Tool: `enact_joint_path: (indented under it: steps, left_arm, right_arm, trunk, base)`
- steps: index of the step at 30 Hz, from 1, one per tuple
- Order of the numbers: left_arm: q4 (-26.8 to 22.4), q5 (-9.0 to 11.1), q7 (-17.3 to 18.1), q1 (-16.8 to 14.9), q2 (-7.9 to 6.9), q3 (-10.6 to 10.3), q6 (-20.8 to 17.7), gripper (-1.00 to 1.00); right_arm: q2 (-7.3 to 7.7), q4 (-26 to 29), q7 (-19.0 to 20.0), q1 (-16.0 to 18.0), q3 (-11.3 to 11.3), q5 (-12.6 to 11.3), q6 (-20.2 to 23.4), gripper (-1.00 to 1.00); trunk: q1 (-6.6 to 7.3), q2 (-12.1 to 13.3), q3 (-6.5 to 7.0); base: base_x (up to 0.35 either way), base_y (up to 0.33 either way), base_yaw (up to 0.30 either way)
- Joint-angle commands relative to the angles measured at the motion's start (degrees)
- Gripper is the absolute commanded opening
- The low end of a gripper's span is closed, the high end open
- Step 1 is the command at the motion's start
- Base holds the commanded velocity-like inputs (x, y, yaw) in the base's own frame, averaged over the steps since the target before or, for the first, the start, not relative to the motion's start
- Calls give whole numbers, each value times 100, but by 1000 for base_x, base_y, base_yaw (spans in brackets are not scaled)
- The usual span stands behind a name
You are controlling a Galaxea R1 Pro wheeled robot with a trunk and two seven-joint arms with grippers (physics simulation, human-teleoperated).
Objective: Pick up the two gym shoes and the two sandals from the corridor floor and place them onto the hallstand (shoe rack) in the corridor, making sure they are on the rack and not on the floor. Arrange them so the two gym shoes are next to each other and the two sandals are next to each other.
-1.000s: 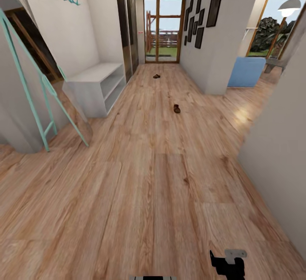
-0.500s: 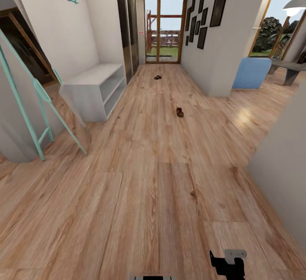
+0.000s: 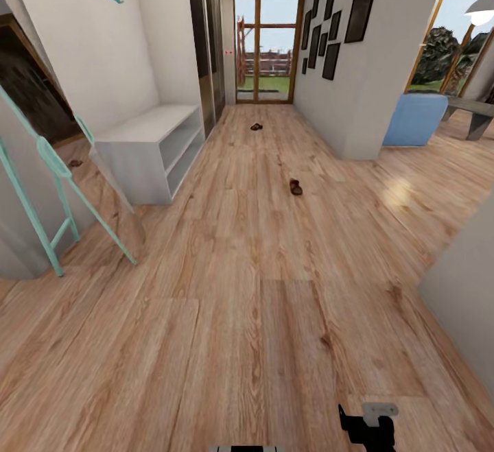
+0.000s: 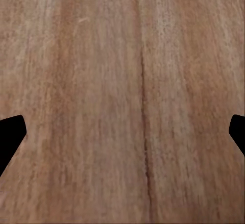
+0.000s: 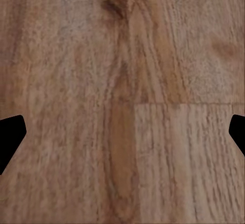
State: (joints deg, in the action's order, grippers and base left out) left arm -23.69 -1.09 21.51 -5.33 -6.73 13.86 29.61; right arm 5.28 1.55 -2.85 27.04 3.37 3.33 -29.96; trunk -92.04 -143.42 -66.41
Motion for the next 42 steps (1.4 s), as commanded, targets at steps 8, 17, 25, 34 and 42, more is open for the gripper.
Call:
enact_joint_path:
  steps: [8, 17, 25, 34, 42]
  left_arm:
    - [5, -10, 55, -4, 5, 47, 8, 100]
    - [5, -12, 55, -4, 5, 47, 7, 100]
    - [5, -11, 55, -4, 5, 46, 7, 100]
    - [5, -7, 55, -5, 5, 47, 8, 100]
    - [5, -6, 55, -5, 5, 47, 6, 100]
  right_arm:
    - [0, -6, -14, 3, 32, 37, -18, 100]
    - [0, -6, -13, 3, 32, 37, -18, 100]
    - [0, -6, -14, 3, 32, 37, -18, 100]
    - [0, -6, -14, 3, 32, 37, -18, 100]
    - [0, -6, -14, 3, 32, 37, -18, 100]
  trunk:
    - [-2, -2, -5]
    - [-2, -2, -5]
    - [-2, -2, -5]
    - [-2, -2, -5]
    - [-2, -2, -5]
  base:
    - [339, 42, 0]
    - [339, 3, -62]
    - [339, 0, -157]
    - [339, 0, -14]
    - [339, 31, -1]
